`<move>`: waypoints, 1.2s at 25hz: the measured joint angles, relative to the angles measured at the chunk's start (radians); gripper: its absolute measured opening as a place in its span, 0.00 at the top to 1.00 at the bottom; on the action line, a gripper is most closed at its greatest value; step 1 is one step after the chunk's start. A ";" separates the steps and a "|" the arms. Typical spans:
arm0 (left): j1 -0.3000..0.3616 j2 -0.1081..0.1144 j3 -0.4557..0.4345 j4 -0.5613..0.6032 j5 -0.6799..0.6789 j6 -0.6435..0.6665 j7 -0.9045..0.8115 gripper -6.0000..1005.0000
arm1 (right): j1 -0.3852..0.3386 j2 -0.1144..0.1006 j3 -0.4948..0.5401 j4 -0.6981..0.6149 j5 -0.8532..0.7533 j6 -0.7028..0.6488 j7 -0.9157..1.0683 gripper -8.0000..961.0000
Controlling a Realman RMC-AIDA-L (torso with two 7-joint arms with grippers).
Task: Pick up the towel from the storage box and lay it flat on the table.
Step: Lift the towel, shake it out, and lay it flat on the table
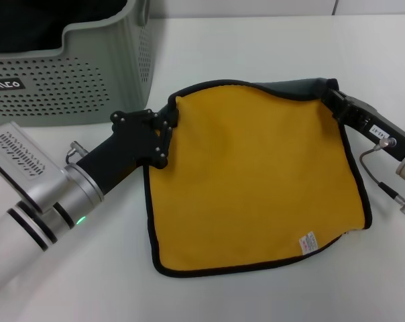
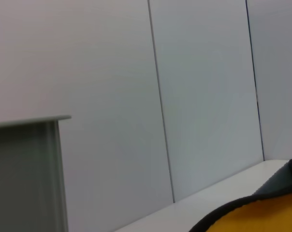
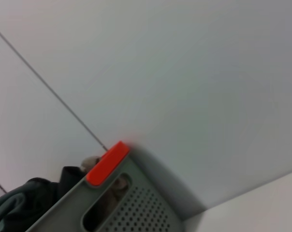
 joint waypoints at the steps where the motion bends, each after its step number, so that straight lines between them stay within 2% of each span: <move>1: 0.001 0.000 0.000 0.004 -0.001 -0.005 0.000 0.98 | 0.000 0.000 0.000 0.001 0.005 0.007 0.002 0.90; 8: 0.031 0.000 -0.003 0.058 -0.021 -0.006 0.009 0.98 | 0.013 0.000 0.003 0.003 0.036 0.030 -0.001 0.90; 20: 0.010 -0.001 0.004 0.060 -0.030 -0.057 0.040 0.98 | 0.072 0.000 0.006 0.009 0.045 0.117 -0.008 0.89; 30: -0.043 -0.001 -0.001 0.062 -0.030 -0.213 0.036 0.97 | 0.086 0.000 0.006 0.009 0.088 0.202 0.000 0.88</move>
